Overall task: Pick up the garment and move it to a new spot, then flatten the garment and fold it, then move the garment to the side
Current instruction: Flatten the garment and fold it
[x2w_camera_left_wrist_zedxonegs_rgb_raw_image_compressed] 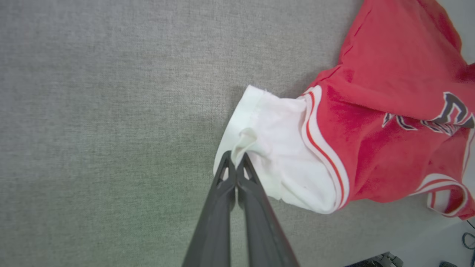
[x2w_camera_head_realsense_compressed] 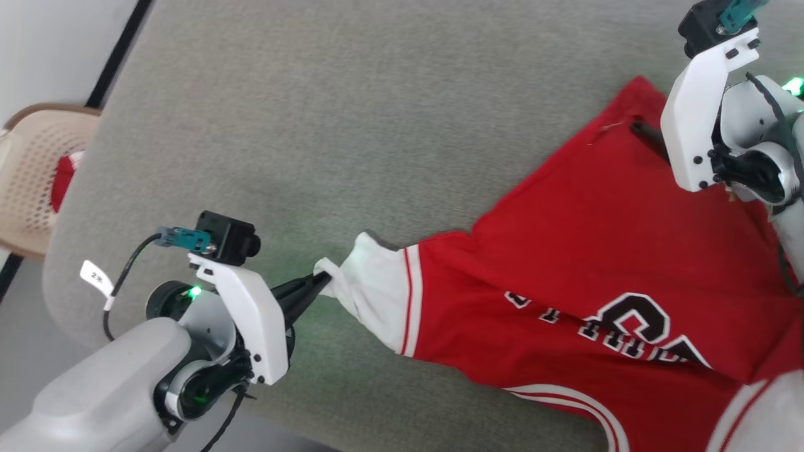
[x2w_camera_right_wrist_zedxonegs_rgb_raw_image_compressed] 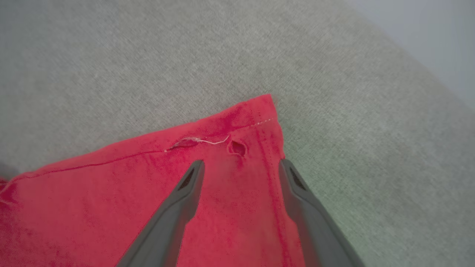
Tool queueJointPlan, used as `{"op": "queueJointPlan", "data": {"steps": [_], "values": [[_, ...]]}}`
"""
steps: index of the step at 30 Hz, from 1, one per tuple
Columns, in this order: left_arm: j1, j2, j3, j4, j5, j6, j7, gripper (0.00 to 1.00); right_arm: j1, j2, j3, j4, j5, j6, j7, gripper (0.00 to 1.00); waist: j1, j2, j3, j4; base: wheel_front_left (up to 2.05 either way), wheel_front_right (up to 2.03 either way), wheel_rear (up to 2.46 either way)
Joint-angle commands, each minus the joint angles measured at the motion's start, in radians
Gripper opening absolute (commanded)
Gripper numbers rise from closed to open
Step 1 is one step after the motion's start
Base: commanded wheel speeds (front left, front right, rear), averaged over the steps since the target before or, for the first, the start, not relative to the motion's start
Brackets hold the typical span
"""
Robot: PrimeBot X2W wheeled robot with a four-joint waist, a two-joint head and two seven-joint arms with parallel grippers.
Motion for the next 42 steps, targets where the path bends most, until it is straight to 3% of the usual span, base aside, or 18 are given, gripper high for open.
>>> {"op": "queueJointPlan", "data": {"steps": [1, 8, 14, 15, 21, 33, 42], "values": [[-0.015, -0.009, -0.002, 0.009, 0.015, -0.008, 0.004, 0.0, -0.02, -0.006, 0.025, 0.03, 0.003, -0.001, 0.008, 1.0, 0.0, 0.0, 0.013, 0.022, 0.0, 0.0, 0.0], [-0.036, -0.048, -0.014, 0.05, 0.017, -0.032, 0.009, 0.0, -0.049, -0.029, 0.191, 0.211, 0.072, -0.001, 0.109, 1.0, 0.0, 0.0, 0.022, 0.056, 0.0, 0.0, 0.0], [-0.048, -0.066, -0.019, 0.079, 0.013, -0.046, 0.019, 0.0, -0.024, -0.025, 0.26, 0.318, 0.129, 0.0, 0.123, 0.97, 0.0, 0.0, 0.016, 0.066, 0.0, 0.0, 0.0], [-0.048, -0.069, -0.02, 0.084, 0.013, -0.049, 0.022, 0.0, -0.024, -0.025, 0.263, 0.334, 0.138, 0.0, 0.122, 0.0, 0.0, 0.0, 0.014, 0.065, 0.0, 0.0, 0.0], [-0.077, -0.049, -0.008, 0.104, 0.009, -0.056, 0.037, 0.0, -0.103, -0.023, 0.258, 0.351, 0.161, -0.001, 0.033, 0.0, 0.0, 0.0, 0.001, 0.039, 0.0, 0.0, 0.0], [-0.229, 0.141, 0.061, 0.04, 0.043, -0.01, 0.144, 0.0, -0.228, -0.089, 0.273, 0.167, 0.22, -0.001, -0.125, 0.0, 0.0, 0.0, -0.059, -0.1, 0.0, 0.0, 0.0], [-0.402, 0.217, 0.114, 0.023, 0.088, 0.013, 0.228, 0.0, -0.24, -0.132, 0.206, 0.052, 0.209, -0.002, -0.182, 0.0, 0.0, 0.0, -0.11, -0.193, 0.0, 0.0, 0.0]]}}
